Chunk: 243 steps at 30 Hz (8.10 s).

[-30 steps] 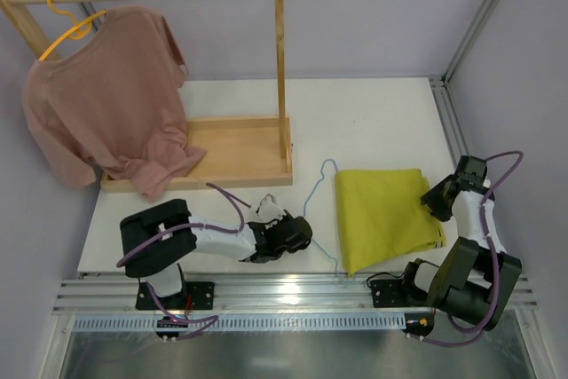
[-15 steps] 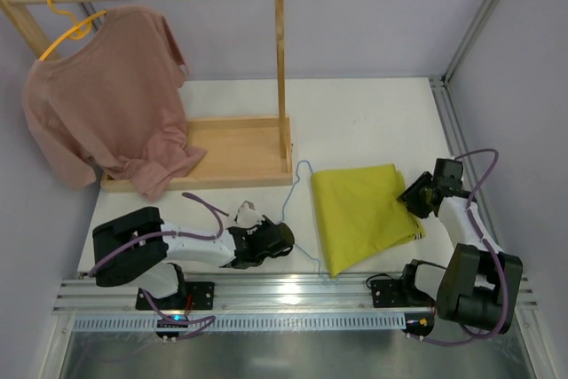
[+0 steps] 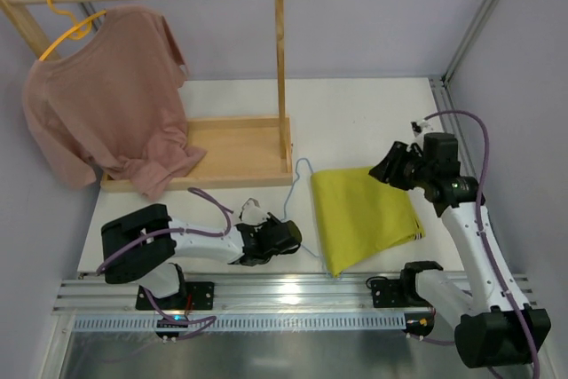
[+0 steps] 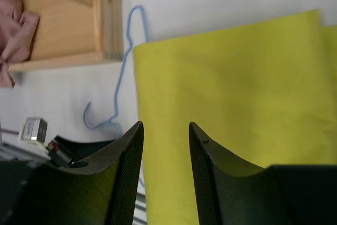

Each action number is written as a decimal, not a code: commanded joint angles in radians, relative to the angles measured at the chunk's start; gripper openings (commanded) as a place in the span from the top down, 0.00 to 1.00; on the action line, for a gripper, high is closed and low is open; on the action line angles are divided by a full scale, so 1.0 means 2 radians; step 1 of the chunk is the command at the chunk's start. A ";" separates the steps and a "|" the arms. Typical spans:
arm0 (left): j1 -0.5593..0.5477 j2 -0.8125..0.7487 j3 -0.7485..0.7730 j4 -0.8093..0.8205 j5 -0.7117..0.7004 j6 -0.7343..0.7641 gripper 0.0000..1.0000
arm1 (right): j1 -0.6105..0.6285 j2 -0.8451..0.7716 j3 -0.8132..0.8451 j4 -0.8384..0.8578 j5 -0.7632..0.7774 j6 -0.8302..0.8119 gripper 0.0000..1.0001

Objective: Place the trousers on the hanger
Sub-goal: Place trousers on hanger, then grab a hanger with the right arm

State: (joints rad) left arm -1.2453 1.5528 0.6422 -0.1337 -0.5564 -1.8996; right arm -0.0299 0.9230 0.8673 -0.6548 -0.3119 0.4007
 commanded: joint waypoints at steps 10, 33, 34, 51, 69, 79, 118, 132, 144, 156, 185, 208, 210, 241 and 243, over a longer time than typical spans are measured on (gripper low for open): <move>-0.025 0.010 -0.037 -0.057 0.004 0.003 0.65 | 0.253 0.012 -0.092 0.155 -0.054 0.092 0.59; -0.025 -0.024 -0.084 -0.094 0.031 0.002 0.99 | 0.267 0.085 -0.148 0.138 0.120 0.096 0.60; -0.025 -0.035 -0.072 -0.107 0.024 0.012 0.99 | 0.267 0.077 -0.141 0.135 0.105 0.093 0.60; -0.038 -0.118 -0.005 -0.197 -0.023 0.077 0.75 | 0.262 0.203 -0.017 0.226 -0.073 0.069 0.64; 0.001 -0.008 -0.085 0.158 0.080 0.145 0.76 | 0.175 0.348 -0.103 0.364 -0.123 0.047 0.65; 0.006 -0.015 -0.063 0.026 0.083 0.134 0.78 | 0.148 0.252 -0.102 0.274 -0.122 0.026 0.65; 0.018 -0.039 -0.029 0.052 0.088 0.184 0.71 | 0.280 -0.087 -0.294 0.085 -0.082 0.155 0.85; 0.036 -0.100 -0.024 -0.056 0.055 0.175 0.62 | 0.281 -0.121 -0.232 0.019 0.059 0.211 0.72; 0.040 -0.147 -0.070 -0.040 0.050 0.150 0.34 | 0.224 0.014 -0.073 0.023 0.104 0.060 0.70; 0.041 -0.168 -0.090 -0.024 0.043 0.145 0.33 | 0.307 0.098 -0.116 0.206 0.038 0.132 0.73; 0.047 -0.258 -0.077 -0.139 -0.032 0.146 0.31 | 0.321 0.108 -0.182 0.255 0.086 0.126 0.72; 0.113 -0.407 -0.099 -0.208 -0.005 0.220 0.28 | 0.589 0.343 -0.020 0.153 0.311 0.161 0.76; 0.113 -0.408 -0.102 -0.208 -0.006 0.216 0.28 | 0.601 0.356 -0.015 0.149 0.318 0.175 0.78; 0.103 -0.234 -0.132 0.082 0.095 0.187 0.26 | 0.631 0.245 -0.076 0.236 0.363 0.278 0.96; 0.095 -0.227 -0.132 0.094 0.086 0.181 0.27 | 0.631 0.243 -0.079 0.243 0.363 0.282 0.96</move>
State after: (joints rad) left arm -1.0351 1.0801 0.3447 -0.0437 -0.3641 -1.5177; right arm 1.2247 1.4441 0.7181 -0.2539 0.3965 0.9241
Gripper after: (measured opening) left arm 0.739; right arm 0.040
